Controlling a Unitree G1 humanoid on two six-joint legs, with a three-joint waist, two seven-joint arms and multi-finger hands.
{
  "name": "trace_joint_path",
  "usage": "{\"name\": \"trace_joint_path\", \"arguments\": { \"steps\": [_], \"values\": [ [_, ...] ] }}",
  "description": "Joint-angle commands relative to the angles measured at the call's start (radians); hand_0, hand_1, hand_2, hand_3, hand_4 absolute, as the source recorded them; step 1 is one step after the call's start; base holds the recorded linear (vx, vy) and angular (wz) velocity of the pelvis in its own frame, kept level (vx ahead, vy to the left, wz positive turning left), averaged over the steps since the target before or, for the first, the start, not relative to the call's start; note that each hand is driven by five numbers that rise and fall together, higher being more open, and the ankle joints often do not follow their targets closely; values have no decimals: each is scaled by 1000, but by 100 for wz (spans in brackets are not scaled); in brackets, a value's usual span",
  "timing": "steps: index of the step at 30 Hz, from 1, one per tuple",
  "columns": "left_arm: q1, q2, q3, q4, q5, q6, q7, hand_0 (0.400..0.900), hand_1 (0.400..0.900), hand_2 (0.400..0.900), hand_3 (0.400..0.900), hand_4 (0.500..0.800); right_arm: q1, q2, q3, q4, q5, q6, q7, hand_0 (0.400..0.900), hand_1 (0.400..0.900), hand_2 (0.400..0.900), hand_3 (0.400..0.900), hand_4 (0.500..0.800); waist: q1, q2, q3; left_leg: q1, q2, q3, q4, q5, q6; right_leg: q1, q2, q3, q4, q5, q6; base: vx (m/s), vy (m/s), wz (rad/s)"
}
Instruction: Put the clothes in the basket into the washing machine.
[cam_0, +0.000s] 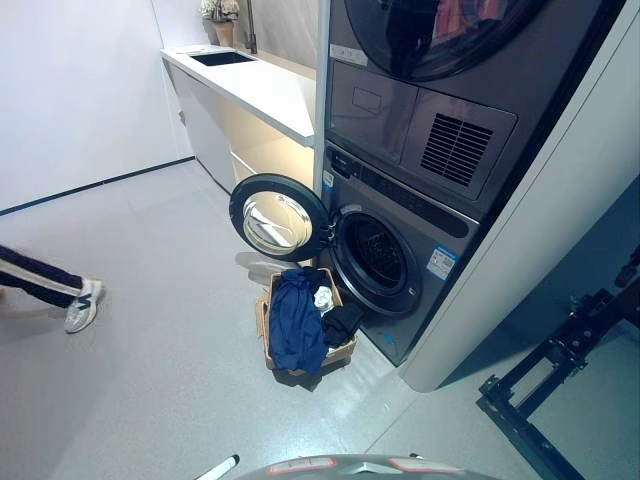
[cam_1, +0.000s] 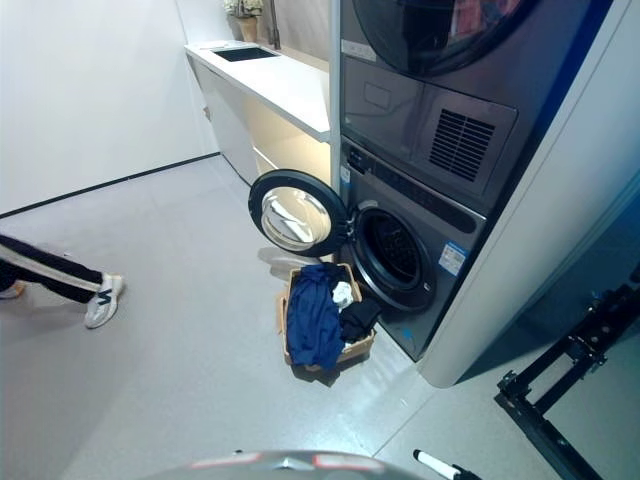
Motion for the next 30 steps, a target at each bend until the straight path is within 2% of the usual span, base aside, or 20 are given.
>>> {"name": "trace_joint_path", "arguments": {
  "steps": [1, 22, 27, 30],
  "values": [
    [-73, -11, -23, 64, 19, -22, 5, 900, 900, 900, 900, 800, -89, -36, -2, 37, -11, -25, -7, 900, 900, 900, 900, 800, -4, 21, 48, 55, -28, -23, 5, -144, -1, 58, 24, -14, 8, -113, 44, 0, 0, 0],
    [-71, -16, -13, 70, 4, -21, 9, 900, 900, 900, 900, 800, -87, -37, -1, 37, -14, -24, -5, 900, 900, 900, 900, 800, -3, 19, 50, 55, -28, -26, 5, -147, 2, 55, 24, -13, 8, -114, 44, 0, 0, 0],
    [-85, -12, -15, 56, -6, -22, 13, 900, 900, 900, 900, 800, -102, -43, -1, 25, -7, -25, -8, 900, 900, 900, 900, 800, 1, 12, 68, 34, -37, -25, 14, -144, 18, 40, 15, -14, 8, -102, 45, -10, 67, 1],
    [-97, -9, -18, 47, -10, -25, 14, 900, 900, 900, 900, 800, -114, -43, -4, 12, 5, -28, -8, 900, 900, 900, 900, 800, 6, 11, 88, -13, -46, -20, 72, -168, 43, -34, 1, -4, 123, -118, 47, -59, 157, -7]
  ]
}}
